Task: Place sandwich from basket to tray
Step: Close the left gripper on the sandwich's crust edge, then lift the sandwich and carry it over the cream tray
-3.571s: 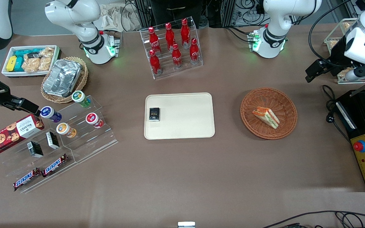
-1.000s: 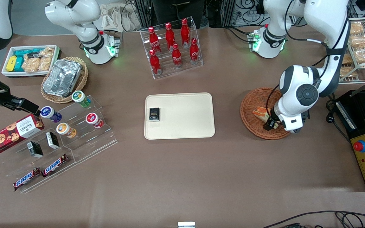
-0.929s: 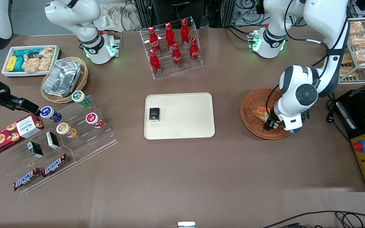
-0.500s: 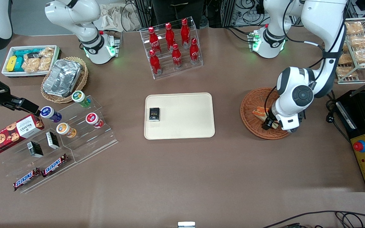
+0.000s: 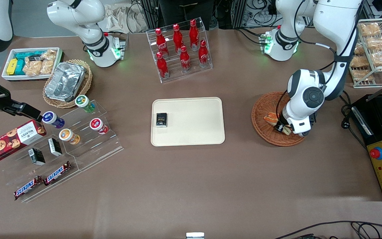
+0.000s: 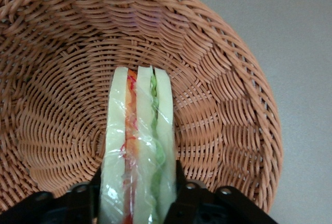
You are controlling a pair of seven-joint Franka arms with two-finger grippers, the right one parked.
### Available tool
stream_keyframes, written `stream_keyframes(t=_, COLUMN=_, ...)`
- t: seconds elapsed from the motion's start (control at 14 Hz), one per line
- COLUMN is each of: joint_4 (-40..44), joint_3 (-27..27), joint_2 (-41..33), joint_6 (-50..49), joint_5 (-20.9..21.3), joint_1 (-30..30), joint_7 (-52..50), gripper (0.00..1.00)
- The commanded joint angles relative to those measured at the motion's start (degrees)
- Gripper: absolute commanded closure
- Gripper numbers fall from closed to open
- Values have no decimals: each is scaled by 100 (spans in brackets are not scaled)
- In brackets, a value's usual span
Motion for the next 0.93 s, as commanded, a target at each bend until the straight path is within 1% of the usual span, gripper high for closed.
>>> stream_keyframes(t=0.0, joint_4=47, joint_3=-4, joint_2=-366, joint_6=-74, joint_5=-30, joint_1=-35, joint_7=-120, gripper=100)
stream_keyframes(t=0.07, joint_4=108, joint_3=-4, joint_2=-620, joint_6=-405, joint_5=-30, joint_1=-35, joint_7=-42, gripper=100)
stream_keyframes(t=0.21, joint_4=589, joint_3=-65, joint_2=-990, joint_6=-1396, joint_5=-30, joint_1=-87, joint_7=-6, gripper=100)
stream_keyframes(t=0.43, joint_4=1827, joint_3=-407, joint_2=-1115, joint_6=-2926, joint_5=-13, joint_1=-131, joint_7=90, gripper=100)
stream_keyframes(t=0.5, joint_4=2170, joint_3=-608, joint_2=-1106, joint_6=-3261, joint_5=-4, joint_1=-131, joint_7=212, gripper=100)
stream_keyframes(t=0.57, joint_4=2365, joint_3=-810, joint_2=-1115, joint_6=-3456, joint_5=40, joint_1=-131, joint_7=335, gripper=100)
stream_keyframes(t=0.71, joint_4=2420, joint_3=-1206, joint_2=-1185, joint_6=-3493, joint_5=49, joint_1=-131, joint_7=634, gripper=100)
stream_keyframes(t=0.86, joint_4=2429, joint_3=-1470, joint_2=-1290, joint_6=-3424, joint_5=31, joint_1=-131, joint_7=785, gripper=100)
